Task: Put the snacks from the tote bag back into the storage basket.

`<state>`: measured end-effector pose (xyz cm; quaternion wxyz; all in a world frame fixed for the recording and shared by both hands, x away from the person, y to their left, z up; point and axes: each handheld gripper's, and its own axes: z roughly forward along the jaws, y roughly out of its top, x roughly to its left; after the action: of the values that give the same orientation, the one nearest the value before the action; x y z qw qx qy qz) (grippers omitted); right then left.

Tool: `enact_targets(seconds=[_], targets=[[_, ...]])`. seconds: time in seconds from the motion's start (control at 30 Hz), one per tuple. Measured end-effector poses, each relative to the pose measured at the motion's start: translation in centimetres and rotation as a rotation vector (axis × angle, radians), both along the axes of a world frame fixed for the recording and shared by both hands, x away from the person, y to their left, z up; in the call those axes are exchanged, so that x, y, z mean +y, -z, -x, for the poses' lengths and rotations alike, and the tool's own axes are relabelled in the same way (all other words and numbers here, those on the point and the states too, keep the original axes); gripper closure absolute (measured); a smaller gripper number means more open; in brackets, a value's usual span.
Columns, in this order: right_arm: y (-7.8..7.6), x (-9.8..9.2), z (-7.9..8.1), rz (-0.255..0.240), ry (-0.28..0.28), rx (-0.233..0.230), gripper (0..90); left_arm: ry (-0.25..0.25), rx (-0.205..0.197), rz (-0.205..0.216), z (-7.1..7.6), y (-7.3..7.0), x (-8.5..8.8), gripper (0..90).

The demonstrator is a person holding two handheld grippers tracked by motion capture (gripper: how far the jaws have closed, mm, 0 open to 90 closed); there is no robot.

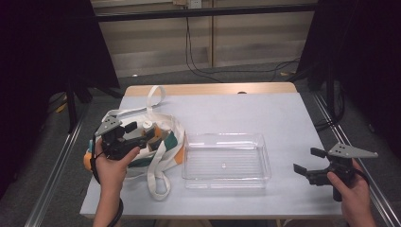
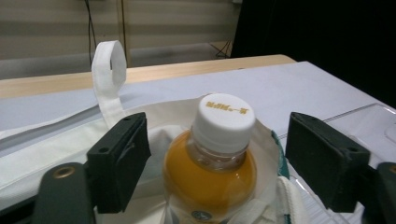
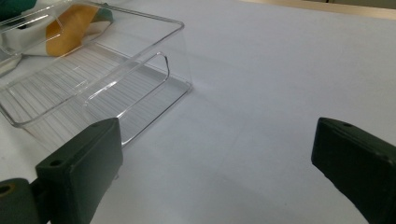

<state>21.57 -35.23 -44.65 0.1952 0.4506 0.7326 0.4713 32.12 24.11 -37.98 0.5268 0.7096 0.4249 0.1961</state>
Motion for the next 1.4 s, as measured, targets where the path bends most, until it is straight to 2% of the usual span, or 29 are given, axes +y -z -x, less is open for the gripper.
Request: enact_targets(seconds=[0.03,0.17,0.2,0.3,0.33,0.43,0.6,0.73,0.8,0.87,1.2,1.33,1.4], targets=[[0.0,0.0,0.1,0.005,0.003,0.002,1.8,-0.005,0.011,-0.021,-0.2,0.0,0.0,25.0],[0.1,-0.1,0.4,0.011,0.000,0.004,1.8,0.000,0.022,-0.020,-0.3,0.0,-0.3,28.4],[0.1,-0.2,0.6,0.014,0.004,0.005,1.8,-0.003,0.022,-0.044,-0.3,-0.1,-0.5,32.1],[0.1,-0.3,0.7,0.012,0.004,0.004,1.8,-0.011,0.030,-0.061,-0.4,-0.3,-0.5,36.2],[0.1,-0.3,0.8,0.017,0.003,0.002,1.8,-0.016,0.031,-0.078,-0.4,-0.4,-0.5,36.2],[0.1,-0.5,0.9,0.012,0.009,0.004,1.8,-0.008,0.044,-0.066,-0.6,-0.4,-0.6,40.1],[0.1,-0.6,0.9,0.002,0.015,0.002,1.8,-0.021,0.044,-0.084,-0.8,-0.4,-0.6,42.6],[0.1,-0.6,0.7,-0.016,0.009,-0.001,1.8,-0.010,0.057,-0.080,-1.0,-0.4,-0.8,44.3],[0.1,-0.6,0.7,-0.018,0.012,0.000,1.8,-0.009,0.060,-0.098,-1.0,-0.4,-1.0,47.0],[0.0,-0.6,0.7,-0.025,0.007,-0.004,1.8,-0.011,0.070,-0.090,-1.0,-0.4,-1.1,50.4],[-0.1,-1.0,0.7,-0.040,0.020,-0.019,1.8,-0.009,0.069,-0.203,-1.0,-1.7,-2.1,58.7],[-0.2,-1.1,0.7,-0.045,0.021,-0.028,1.8,0.008,0.116,-0.258,-1.4,-2.4,-2.4,59.0],[-0.2,-1.1,0.7,-0.046,0.022,-0.028,1.8,0.011,0.126,-0.262,-1.4,-2.5,-2.4,59.1]])
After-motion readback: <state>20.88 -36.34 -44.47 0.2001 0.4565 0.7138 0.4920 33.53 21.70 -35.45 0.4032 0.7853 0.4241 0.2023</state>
